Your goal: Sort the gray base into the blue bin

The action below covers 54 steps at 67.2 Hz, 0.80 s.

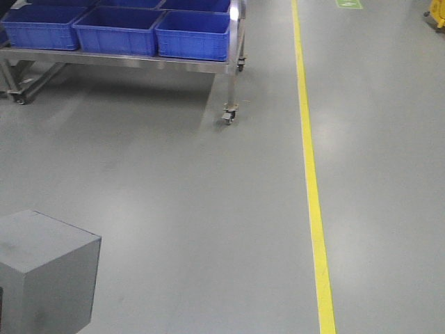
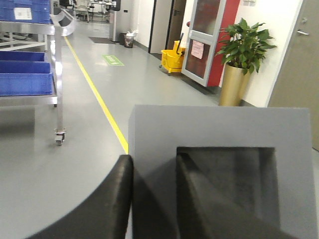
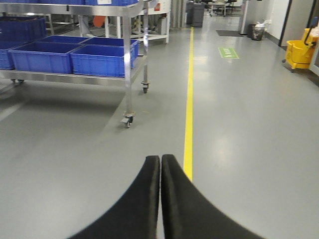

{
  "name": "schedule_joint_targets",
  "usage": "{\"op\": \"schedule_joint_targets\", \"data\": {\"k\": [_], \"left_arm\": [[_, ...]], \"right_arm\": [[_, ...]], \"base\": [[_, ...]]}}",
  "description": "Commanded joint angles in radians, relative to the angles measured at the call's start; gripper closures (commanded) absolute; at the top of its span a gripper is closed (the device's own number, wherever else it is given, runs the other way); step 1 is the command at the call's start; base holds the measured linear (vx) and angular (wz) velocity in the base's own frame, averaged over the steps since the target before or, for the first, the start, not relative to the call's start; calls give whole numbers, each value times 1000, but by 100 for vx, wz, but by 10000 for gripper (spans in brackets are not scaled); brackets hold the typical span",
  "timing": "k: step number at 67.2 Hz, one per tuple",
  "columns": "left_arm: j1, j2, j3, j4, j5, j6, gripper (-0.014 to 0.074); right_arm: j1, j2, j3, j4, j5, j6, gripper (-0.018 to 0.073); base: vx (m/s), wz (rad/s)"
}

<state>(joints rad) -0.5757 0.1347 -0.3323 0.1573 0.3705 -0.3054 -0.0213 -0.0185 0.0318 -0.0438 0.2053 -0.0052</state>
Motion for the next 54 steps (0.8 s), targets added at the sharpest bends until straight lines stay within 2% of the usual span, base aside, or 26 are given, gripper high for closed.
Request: {"op": "schedule_joint_targets", "data": {"k": [1, 54], "left_arm": [[-5, 7, -30, -3, -101, -7, 603], [-5, 7, -30, -3, -98, -7, 603]], "right_arm": [[-6, -7, 5, -9, -81, -7, 564], [-6, -7, 5, -9, -82, -7, 564]], "base": [[16, -25], [29, -13]]}}
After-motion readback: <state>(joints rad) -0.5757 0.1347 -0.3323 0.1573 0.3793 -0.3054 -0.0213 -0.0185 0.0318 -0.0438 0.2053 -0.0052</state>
